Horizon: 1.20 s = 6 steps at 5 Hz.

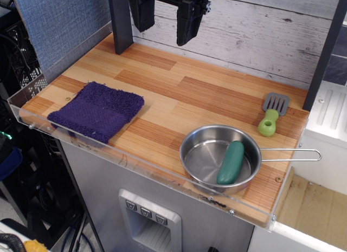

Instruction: Move the purple cloth from left side to back side

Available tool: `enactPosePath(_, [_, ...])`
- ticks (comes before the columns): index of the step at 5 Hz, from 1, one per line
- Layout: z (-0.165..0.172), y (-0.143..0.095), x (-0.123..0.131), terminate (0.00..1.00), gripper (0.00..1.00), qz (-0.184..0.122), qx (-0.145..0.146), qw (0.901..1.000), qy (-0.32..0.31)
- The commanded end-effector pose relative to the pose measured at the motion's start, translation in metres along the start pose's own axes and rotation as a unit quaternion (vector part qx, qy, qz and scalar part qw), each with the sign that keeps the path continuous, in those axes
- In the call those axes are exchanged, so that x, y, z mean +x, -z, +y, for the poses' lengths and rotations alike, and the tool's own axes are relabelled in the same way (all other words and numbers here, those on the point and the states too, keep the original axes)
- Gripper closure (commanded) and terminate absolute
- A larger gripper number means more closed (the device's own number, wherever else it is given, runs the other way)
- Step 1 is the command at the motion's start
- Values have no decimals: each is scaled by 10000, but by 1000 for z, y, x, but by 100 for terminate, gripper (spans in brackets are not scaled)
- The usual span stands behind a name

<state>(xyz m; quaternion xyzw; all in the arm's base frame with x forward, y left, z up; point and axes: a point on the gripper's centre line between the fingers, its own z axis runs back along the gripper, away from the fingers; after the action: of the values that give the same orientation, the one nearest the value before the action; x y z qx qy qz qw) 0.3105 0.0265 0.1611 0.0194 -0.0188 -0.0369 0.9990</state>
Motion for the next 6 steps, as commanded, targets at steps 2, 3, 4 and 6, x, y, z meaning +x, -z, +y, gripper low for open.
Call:
enactPosePath(2, [38, 20, -17, 0, 0, 287, 164, 9992, -238])
enactPosePath(3, [71, 42, -31, 0, 0, 529, 206, 9979, -321])
enactPosePath(4, [92, 59, -45, 0, 0, 491, 312, 9979, -297])
enactPosePath(6, [97, 103, -36, 0, 0, 232, 415, 9989, 27])
